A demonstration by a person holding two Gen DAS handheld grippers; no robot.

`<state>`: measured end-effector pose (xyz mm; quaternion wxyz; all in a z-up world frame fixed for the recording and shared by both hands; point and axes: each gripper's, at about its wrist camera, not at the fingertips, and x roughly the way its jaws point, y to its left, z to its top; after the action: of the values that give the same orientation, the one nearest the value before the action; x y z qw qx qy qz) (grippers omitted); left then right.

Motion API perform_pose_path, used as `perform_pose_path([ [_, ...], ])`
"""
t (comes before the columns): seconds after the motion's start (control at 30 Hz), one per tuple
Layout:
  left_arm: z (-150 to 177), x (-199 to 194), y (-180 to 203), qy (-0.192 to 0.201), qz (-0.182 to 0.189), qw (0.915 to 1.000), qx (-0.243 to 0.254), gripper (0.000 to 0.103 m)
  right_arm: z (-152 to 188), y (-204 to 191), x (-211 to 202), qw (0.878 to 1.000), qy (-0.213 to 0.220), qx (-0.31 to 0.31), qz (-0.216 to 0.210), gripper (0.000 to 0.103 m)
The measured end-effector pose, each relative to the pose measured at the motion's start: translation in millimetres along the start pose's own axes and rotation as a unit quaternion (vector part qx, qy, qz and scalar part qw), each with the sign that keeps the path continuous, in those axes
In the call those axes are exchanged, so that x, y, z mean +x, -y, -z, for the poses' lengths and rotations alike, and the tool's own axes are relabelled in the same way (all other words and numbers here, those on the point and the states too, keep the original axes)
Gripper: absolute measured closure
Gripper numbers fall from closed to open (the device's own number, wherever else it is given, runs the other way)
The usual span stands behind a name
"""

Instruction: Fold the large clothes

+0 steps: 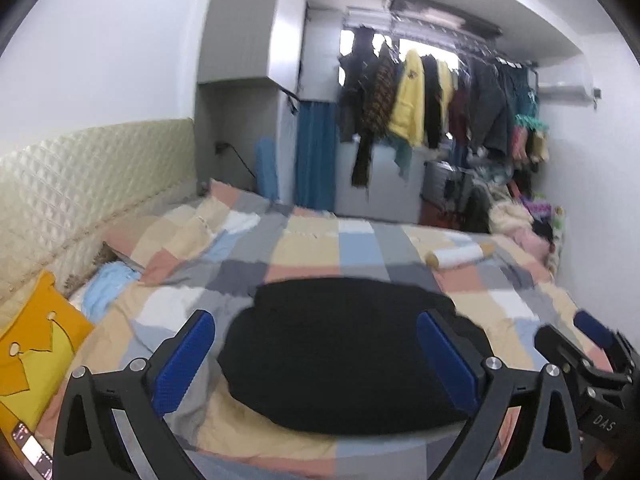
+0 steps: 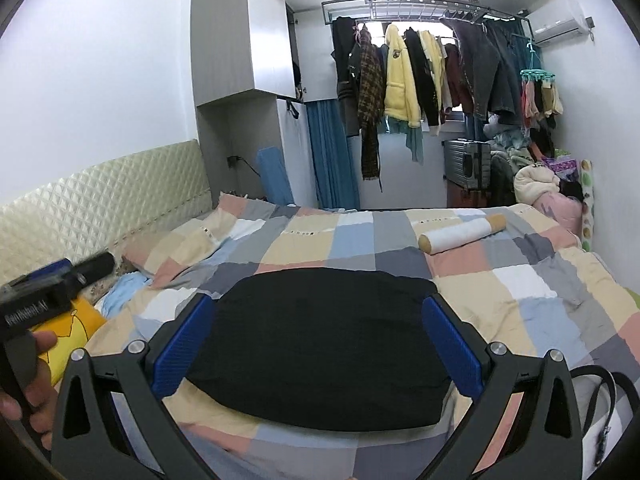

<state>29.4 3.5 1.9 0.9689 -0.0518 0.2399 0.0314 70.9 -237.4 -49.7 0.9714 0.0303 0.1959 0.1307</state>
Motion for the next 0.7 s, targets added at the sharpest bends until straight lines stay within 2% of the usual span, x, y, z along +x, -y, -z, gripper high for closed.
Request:
perform_pose_path([
  [0.07, 8, 17, 7, -0.032, 0.013, 0.9993, 0.013, 0.001, 5, 0, 4, 1.000, -0.008, -0.007, 0.008, 0.000],
  [0.13, 15, 32, 7, -0.056, 0.005, 0.9983, 0.012, 0.001, 11, 2, 12, 1.000, -0.020, -0.008, 0.021, 0.000],
  [0.23, 23, 49, 3, -0.080, -0.011, 0.9967, 0.001, 0.001, 19, 9, 22, 0.999, -0.038, 0.007, 0.013, 0.000],
  [0.33, 26, 53, 0, -0.085, 0.000, 0.9963, -0.010, 0.001, 25, 12, 25, 0.999, -0.046, 0.016, 0.015, 0.000],
  [0.47, 28, 58, 0, -0.086, -0.008, 0.9963, -0.001, 0.001, 28, 9, 27, 0.998, -0.054, 0.008, 0.016, 0.000],
  [0.7, 27, 59, 3, -0.089, 0.009, 0.9960, 0.001, 0.001, 27, 9, 28, 0.998, -0.056, 0.008, 0.021, 0.000],
])
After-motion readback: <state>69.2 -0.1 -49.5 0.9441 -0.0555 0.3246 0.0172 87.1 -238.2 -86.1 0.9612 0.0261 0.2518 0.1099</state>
